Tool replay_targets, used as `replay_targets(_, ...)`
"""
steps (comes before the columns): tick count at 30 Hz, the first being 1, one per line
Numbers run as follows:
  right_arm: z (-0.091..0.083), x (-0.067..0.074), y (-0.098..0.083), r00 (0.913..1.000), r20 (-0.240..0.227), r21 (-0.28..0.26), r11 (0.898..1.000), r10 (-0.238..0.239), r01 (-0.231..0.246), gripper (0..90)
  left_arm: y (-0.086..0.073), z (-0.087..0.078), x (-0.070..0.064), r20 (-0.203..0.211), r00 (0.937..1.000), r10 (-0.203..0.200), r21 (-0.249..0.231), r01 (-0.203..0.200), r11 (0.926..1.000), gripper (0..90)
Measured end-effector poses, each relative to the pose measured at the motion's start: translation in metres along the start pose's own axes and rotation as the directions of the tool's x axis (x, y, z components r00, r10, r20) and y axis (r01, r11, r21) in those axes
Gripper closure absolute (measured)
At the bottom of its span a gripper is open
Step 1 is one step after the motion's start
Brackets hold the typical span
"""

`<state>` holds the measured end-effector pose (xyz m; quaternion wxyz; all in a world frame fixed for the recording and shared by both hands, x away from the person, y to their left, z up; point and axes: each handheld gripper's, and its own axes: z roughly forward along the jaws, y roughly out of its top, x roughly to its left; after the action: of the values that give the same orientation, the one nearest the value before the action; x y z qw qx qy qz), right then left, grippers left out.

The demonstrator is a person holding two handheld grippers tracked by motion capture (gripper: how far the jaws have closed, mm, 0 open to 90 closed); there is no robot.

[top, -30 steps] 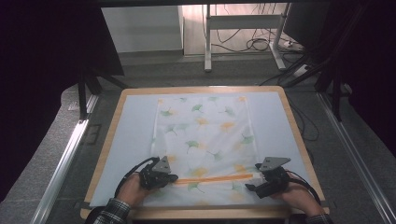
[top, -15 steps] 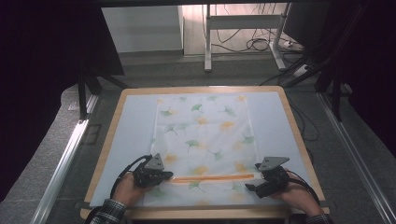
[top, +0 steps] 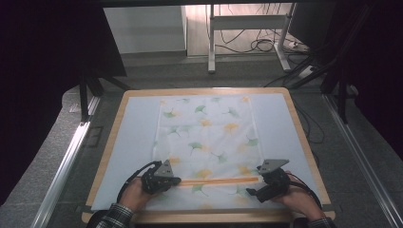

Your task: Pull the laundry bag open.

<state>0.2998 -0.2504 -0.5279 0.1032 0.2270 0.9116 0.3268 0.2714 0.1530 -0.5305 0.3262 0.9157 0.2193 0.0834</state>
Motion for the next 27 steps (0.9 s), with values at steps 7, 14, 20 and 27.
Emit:
replay_targets(7,-0.002,-0.001,-0.003,1.0,0.0,-0.005,1.0,0.008,-0.008,6.2,-0.008,-0.006,0.004,-0.003,1.0,0.007,0.007,-0.007,1.0,90.0)
replay_targets(14,-0.002,-0.001,-0.003,0.9999,0.004,-0.006,1.0,0.012,-0.012,6.3,-0.026,-0.018,0.012,-0.018,0.9986,-0.05,-0.003,0.05,0.9988,90.0)
replay_targets(20,-0.002,-0.001,-0.004,0.9998,0.005,-0.004,1.0,0.017,-0.017,6.4,-0.039,-0.027,0.017,-0.029,0.9965,-0.079,-0.006,0.079,0.9969,90.0)
replay_targets(27,-0.003,-0.001,-0.004,0.9998,0.007,-0.007,1.0,0.018,-0.018,6.4,-0.049,-0.036,0.022,-0.079,0.9924,-0.094,0.006,0.094,0.9955,90.0)
